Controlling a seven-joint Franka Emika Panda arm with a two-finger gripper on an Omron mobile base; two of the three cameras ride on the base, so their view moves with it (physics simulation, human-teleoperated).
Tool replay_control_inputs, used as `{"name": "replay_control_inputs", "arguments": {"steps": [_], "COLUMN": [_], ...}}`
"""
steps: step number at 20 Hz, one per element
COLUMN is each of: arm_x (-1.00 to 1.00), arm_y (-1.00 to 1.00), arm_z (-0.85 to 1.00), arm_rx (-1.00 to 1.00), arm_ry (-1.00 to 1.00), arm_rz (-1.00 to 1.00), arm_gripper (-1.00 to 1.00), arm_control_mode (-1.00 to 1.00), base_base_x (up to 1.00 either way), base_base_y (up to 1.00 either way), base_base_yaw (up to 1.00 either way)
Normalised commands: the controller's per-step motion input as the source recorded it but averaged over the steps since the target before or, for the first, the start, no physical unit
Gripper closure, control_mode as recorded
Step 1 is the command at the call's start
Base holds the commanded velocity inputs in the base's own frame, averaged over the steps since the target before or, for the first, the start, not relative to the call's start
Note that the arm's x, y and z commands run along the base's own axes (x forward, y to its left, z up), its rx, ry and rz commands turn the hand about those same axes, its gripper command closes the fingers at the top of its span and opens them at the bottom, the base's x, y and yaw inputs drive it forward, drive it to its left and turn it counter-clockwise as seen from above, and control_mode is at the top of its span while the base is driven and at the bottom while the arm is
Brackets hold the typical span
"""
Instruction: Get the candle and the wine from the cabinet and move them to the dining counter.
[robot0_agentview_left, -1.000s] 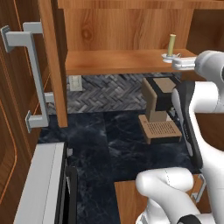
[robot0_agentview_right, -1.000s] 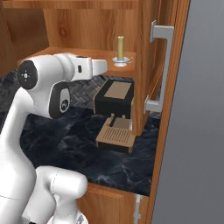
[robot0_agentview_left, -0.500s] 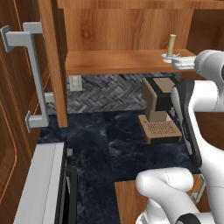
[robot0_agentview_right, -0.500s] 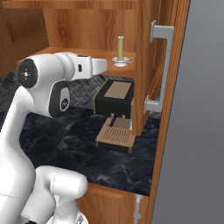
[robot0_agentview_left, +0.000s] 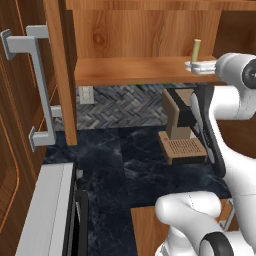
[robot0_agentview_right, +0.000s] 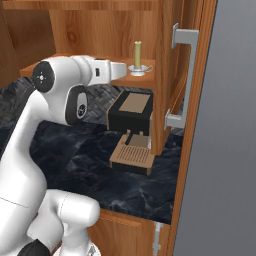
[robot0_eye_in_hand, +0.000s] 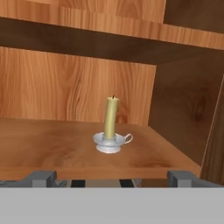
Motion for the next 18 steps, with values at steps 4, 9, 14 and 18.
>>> {"name": "replay_control_inputs", "arguments": {"steps": [4, 9, 14, 18], "arm_x": [0.38, 0.31, 0.38, 0.31], "arm_y": [-0.08, -0.07, 0.0, 0.0], "arm_z": [0.03, 0.08, 0.01, 0.0], "arm_rx": [0.0, 0.0, 0.05, 0.11], "arm_ry": [0.0, 0.0, 0.01, 0.0], "arm_rz": [0.02, 0.01, 0.0, 0.0], "arm_gripper": [-1.0, -1.0, -1.0, -1.0], "arm_control_mode": [-1.0, -1.0, -1.0, -1.0], "base_base_x": [0.0, 0.0, 0.0, 0.0], "base_base_y": [0.0, 0.0, 0.0, 0.0], "base_base_yaw": [0.0, 0.0, 0.0, 0.0]}}
